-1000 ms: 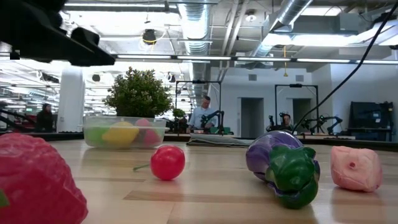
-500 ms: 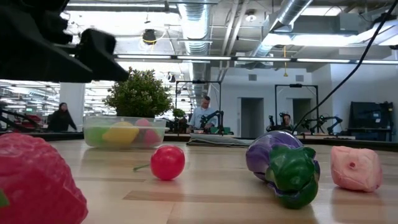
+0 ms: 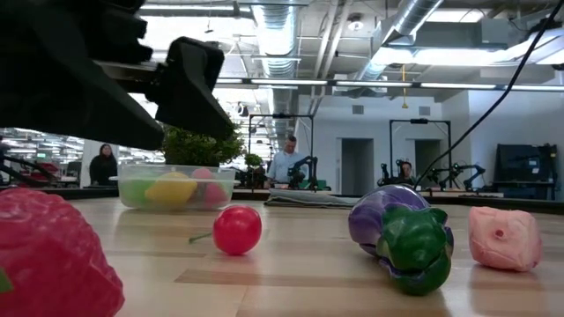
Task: Pick and placing Produce into tupperware
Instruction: Put the red cherry into the transparent bin
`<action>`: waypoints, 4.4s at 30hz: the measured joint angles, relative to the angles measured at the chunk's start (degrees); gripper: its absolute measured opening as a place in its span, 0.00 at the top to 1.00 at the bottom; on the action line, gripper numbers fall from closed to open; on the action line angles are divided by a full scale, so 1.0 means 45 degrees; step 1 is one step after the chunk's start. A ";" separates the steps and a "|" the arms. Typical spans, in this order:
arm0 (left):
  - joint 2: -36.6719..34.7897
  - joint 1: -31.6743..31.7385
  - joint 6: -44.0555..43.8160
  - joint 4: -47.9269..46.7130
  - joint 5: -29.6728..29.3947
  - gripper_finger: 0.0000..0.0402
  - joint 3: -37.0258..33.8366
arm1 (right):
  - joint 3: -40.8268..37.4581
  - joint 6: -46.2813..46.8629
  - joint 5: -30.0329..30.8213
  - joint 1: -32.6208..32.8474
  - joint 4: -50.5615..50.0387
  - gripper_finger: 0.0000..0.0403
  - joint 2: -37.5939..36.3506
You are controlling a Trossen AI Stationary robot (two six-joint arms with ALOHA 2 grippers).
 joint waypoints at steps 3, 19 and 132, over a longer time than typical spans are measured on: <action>-0.0002 0.0249 -0.0002 0.0012 0.0474 0.38 0.0012 | -0.0003 -0.0006 0.0005 0.0065 0.0063 0.39 0.0000; -0.0002 0.0586 0.0117 0.0099 0.1470 0.45 0.0175 | -0.0003 -0.0029 0.0005 0.0080 0.0063 0.39 0.0000; -0.2002 0.1081 -0.0648 -1.1107 -0.3494 0.72 0.2263 | 0.0050 -0.0325 0.0005 0.0153 0.0252 0.39 0.0005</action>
